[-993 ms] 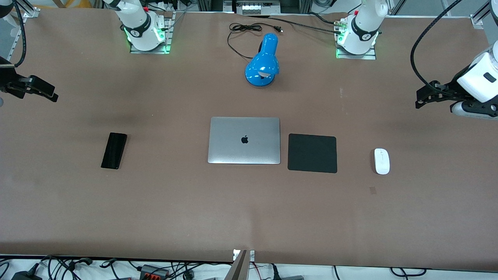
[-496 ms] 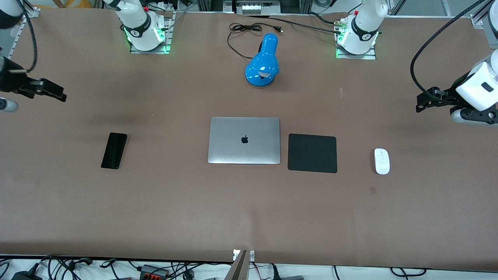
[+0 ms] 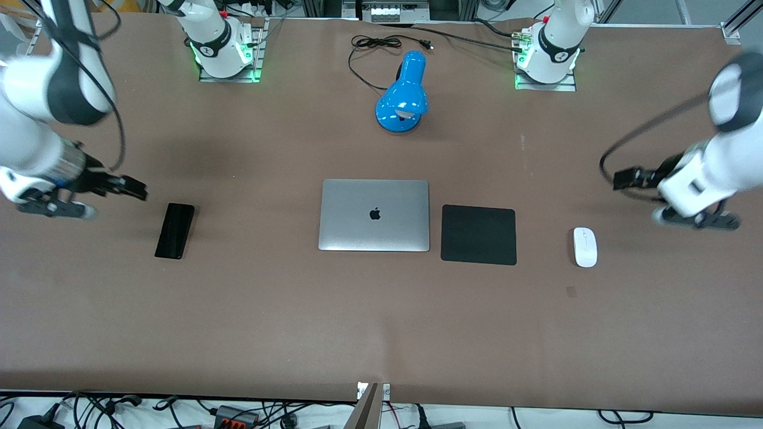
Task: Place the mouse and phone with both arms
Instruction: 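Reach the right gripper to the black phone while the left gripper reaches the mouse, then close the right gripper on the phone while the left gripper grasps the mouse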
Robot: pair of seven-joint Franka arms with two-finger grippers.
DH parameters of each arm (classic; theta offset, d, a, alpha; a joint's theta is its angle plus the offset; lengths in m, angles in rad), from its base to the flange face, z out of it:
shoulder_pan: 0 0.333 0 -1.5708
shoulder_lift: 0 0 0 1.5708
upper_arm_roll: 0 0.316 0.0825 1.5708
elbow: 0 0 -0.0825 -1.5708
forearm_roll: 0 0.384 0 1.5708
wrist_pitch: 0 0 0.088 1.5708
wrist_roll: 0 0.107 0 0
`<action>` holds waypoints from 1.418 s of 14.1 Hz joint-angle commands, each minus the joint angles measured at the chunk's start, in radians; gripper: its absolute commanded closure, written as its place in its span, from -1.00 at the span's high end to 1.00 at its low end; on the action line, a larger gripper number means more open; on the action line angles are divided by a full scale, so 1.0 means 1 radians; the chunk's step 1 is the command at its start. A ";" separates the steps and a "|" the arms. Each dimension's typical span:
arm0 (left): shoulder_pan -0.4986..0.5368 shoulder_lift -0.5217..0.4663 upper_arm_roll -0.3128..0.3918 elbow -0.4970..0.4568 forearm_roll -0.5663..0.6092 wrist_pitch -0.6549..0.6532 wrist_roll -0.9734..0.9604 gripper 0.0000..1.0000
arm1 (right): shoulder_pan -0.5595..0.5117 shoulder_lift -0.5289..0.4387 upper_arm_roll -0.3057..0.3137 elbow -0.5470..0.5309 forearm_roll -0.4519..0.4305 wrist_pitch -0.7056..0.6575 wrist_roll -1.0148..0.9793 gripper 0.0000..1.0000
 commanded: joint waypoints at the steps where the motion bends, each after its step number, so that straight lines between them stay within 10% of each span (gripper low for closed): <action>1: 0.020 0.084 -0.002 -0.049 0.028 0.173 0.019 1.00 | -0.019 0.078 -0.003 -0.067 -0.009 0.174 0.010 1.00; 6: 0.038 0.119 -0.002 -0.365 0.030 0.732 0.037 1.00 | -0.022 0.212 -0.004 -0.173 -0.022 0.513 -0.045 1.00; 9: 0.078 0.209 -0.002 -0.382 0.030 0.914 0.115 1.00 | -0.033 0.280 -0.006 -0.178 -0.022 0.602 -0.073 1.00; 16: 0.081 0.311 -0.004 -0.385 0.030 1.085 0.119 1.00 | -0.031 0.326 -0.020 -0.172 -0.020 0.656 -0.088 1.00; 20: 0.081 0.313 -0.004 -0.391 0.028 1.096 0.117 0.51 | -0.022 0.347 -0.020 -0.167 -0.022 0.671 -0.088 1.00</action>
